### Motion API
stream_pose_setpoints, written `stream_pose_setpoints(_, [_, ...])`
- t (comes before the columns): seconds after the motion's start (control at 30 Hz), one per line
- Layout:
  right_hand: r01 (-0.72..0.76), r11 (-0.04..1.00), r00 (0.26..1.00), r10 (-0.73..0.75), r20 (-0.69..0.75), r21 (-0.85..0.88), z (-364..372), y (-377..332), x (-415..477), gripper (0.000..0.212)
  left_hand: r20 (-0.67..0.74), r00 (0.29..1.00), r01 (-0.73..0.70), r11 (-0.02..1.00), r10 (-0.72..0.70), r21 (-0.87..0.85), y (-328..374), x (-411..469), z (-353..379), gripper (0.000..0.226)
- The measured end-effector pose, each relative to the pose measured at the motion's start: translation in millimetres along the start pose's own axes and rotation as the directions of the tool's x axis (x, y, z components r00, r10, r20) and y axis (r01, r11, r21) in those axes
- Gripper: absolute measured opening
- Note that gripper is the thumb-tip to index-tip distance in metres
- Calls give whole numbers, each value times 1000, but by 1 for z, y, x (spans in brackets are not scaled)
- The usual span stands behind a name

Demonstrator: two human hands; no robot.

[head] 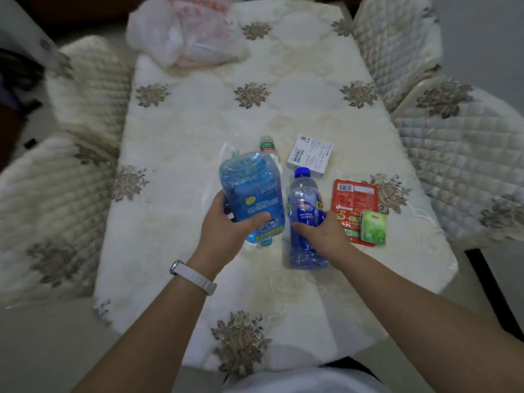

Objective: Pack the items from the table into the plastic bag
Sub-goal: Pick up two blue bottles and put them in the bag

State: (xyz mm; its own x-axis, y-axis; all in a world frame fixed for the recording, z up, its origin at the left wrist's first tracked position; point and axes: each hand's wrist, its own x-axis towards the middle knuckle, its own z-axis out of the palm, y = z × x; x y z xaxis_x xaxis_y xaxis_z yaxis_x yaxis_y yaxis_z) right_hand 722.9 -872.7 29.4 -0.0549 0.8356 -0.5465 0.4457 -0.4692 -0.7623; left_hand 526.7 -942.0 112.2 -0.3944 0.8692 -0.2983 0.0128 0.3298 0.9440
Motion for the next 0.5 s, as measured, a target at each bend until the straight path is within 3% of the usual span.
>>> stream_pose_setpoints(0.2, [134, 990, 987, -129, 94, -47, -20, 7, -18, 56, -210, 978, -9, 1000, 13, 18, 7, -51, -9, 58])
stream_pose_setpoints(0.5, [419, 890, 888, -361, 285, -178, -28, -38, -65, 61, -349, 937, -34, 999, 20, -33, -1, -100, -42, 51])
